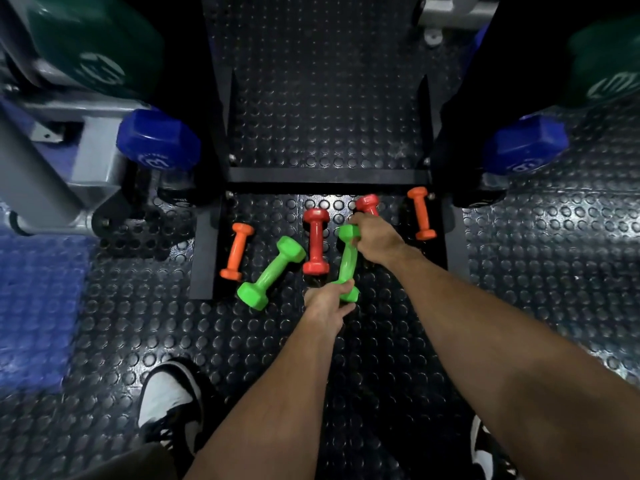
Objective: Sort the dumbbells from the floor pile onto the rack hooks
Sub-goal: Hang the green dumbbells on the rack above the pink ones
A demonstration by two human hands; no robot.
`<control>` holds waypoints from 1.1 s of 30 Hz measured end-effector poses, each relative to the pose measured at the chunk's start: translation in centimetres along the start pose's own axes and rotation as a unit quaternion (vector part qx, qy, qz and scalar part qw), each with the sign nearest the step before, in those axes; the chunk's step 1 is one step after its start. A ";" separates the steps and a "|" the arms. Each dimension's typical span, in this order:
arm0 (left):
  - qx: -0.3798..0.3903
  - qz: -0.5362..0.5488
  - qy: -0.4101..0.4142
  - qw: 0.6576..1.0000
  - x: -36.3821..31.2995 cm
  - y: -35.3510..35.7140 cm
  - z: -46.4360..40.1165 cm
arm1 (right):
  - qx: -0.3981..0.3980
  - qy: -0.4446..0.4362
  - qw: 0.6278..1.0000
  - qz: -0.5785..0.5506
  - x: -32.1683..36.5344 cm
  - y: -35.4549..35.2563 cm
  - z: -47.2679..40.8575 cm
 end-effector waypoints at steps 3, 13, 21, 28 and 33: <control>-0.005 0.009 -0.002 1.000 0.2 -0.2 0.3 | 0.004 -0.013 1.000 -0.019 -0.2 -0.3 0.2; -0.007 -0.019 0.013 1.000 -0.8 0.7 4.1 | 0.026 -0.029 0.989 -0.141 2.0 -5.8 4.7; 0.036 -0.011 0.116 0.993 -6.4 -0.5 12.5 | -0.007 -0.035 0.983 -0.182 4.1 -15.6 10.9; 0.061 -0.021 0.204 0.977 -12.8 -1.0 22.2 | -0.054 -0.040 0.968 -0.240 8.3 -24.3 17.5; 0.072 -0.037 0.297 0.951 -17.2 -0.2 30.2 | -0.090 -0.086 0.950 -0.285 11.4 -31.6 23.1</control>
Point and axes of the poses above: each hand's wrist, its own z-axis away from the middle knuckle, its own y-axis out of the palm, x = y × z, the point moved 4 cm from there along -z, towards the middle knuckle, and after that the axes turned 3 degrees about -x, right-handed, at the moved point
